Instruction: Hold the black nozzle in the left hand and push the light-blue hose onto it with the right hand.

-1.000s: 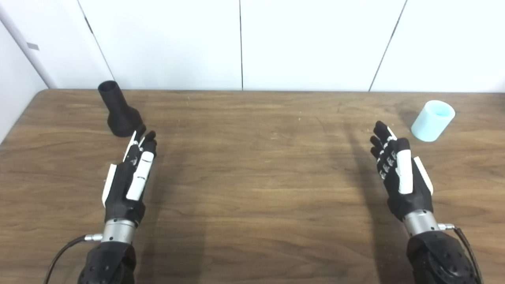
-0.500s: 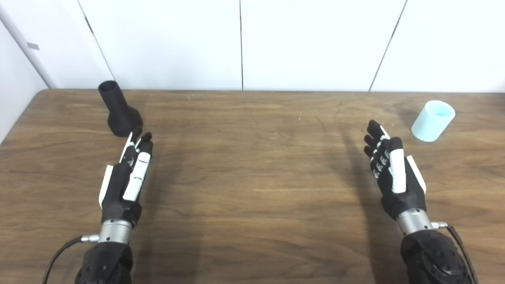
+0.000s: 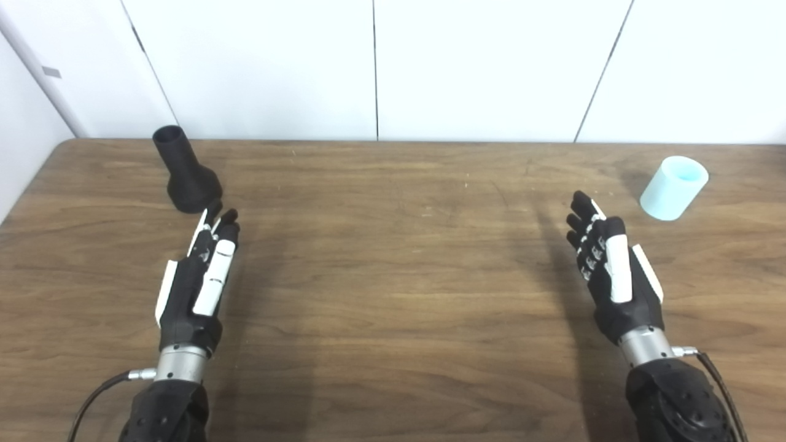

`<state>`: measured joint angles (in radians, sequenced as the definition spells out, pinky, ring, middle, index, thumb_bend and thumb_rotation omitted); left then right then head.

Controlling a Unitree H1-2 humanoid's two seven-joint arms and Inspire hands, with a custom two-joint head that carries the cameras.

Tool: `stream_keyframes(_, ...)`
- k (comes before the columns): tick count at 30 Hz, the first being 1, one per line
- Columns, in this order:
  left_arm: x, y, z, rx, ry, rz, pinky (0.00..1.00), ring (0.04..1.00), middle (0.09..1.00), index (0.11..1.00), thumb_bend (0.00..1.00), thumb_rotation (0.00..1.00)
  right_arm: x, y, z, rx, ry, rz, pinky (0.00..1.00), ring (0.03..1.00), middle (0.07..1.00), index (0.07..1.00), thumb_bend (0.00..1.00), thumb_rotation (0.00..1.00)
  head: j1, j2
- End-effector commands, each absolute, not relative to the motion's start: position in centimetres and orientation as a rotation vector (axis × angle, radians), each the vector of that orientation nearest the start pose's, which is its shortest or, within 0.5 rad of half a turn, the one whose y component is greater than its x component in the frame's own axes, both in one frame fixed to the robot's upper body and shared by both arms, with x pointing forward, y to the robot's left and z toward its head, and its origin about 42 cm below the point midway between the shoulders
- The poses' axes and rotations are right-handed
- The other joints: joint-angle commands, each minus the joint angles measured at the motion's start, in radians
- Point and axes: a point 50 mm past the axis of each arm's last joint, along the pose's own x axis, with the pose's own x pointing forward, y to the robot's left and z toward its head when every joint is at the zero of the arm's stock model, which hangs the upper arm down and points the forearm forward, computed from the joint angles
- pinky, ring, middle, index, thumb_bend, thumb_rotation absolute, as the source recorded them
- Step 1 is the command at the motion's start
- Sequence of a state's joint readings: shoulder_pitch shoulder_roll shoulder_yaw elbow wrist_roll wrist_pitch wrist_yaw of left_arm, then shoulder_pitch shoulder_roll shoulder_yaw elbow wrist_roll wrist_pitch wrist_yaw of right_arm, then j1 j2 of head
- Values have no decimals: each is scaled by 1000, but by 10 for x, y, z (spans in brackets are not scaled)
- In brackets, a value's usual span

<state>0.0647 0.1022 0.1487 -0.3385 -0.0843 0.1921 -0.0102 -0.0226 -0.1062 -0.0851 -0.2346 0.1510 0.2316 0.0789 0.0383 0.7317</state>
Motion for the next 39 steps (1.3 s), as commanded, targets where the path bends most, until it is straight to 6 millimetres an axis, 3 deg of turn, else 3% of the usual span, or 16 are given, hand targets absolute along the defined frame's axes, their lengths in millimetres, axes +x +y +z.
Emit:
stream_keyframes(1,255,279,177,45,-157,125,978,965,951,956,430,743,292,-256,175,35,-133,41,1000,1000,991,975,540,1000,0,-5)
stream_keyframes(7,255,278,174,45,-160,124,978,963,951,952,429,743,292,-256,174,40,-136,41,1000,1000,991,975,536,1000,4,-19)
stream_keyframes(11,253,277,173,45,-159,124,979,964,951,953,425,743,290,-257,174,38,-140,40,1000,1000,991,975,537,1000,23,-50)
stream_keyframes(22,247,266,160,48,-152,104,992,976,964,971,443,764,286,-272,160,23,-143,34,1000,993,989,977,550,1000,162,-158)
stream_keyframes(28,246,258,156,67,-146,94,997,982,968,980,425,759,285,-288,144,15,-139,33,1000,981,976,962,592,1000,233,-199)
stream_keyframes(34,246,250,151,65,-150,95,991,985,971,980,375,712,285,-303,133,2,-119,17,917,944,948,950,593,1000,295,-233)
stream_keyframes(38,246,247,148,63,-151,97,986,984,970,980,376,708,286,-306,130,7,-115,15,910,939,945,949,590,1000,308,-241)
stream_keyframes(39,247,245,147,60,-150,97,985,984,970,980,376,708,286,-308,129,13,-111,18,910,939,945,949,590,1000,341,-259)
